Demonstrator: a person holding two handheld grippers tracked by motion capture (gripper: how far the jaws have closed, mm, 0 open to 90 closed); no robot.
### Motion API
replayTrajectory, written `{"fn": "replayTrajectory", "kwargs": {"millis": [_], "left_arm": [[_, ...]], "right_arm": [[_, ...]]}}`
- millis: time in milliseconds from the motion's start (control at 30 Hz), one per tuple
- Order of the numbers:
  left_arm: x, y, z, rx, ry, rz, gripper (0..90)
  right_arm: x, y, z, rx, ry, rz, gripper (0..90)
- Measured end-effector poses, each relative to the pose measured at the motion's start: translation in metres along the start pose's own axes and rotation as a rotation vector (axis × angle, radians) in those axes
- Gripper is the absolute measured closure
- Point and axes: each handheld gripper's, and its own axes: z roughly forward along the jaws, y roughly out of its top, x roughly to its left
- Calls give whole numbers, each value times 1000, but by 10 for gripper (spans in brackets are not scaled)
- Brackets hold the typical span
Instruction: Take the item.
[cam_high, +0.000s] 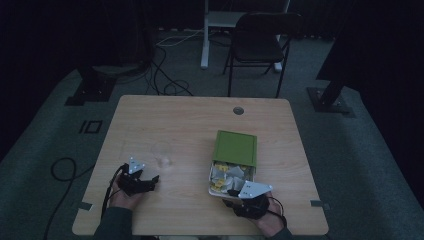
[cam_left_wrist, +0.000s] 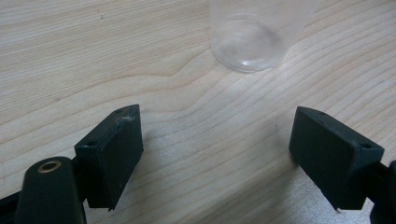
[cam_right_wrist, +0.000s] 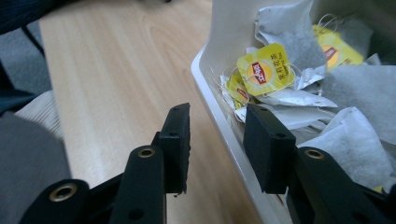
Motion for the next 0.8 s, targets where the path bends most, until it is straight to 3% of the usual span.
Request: {"fn": "replayTrajectory", "kwargs": {"millis": [200,367,433,467,800], "left_arm": [[0,0,0,0,0,0,183],[0,0,0,0,0,0,183],[0,0,0,0,0,0,183],[0,0,0,0,0,0,184],[0,0,0,0,0,0,183]], "right_arm": [[5,11,-3,-47,-41,-7,647],[6,23,1,-67,-96,20,699],[6,25,2,-67,-102,24,705],[6,29,4,-63,-130,35,715],[5,43,13,-53,-178,66,715]]}}
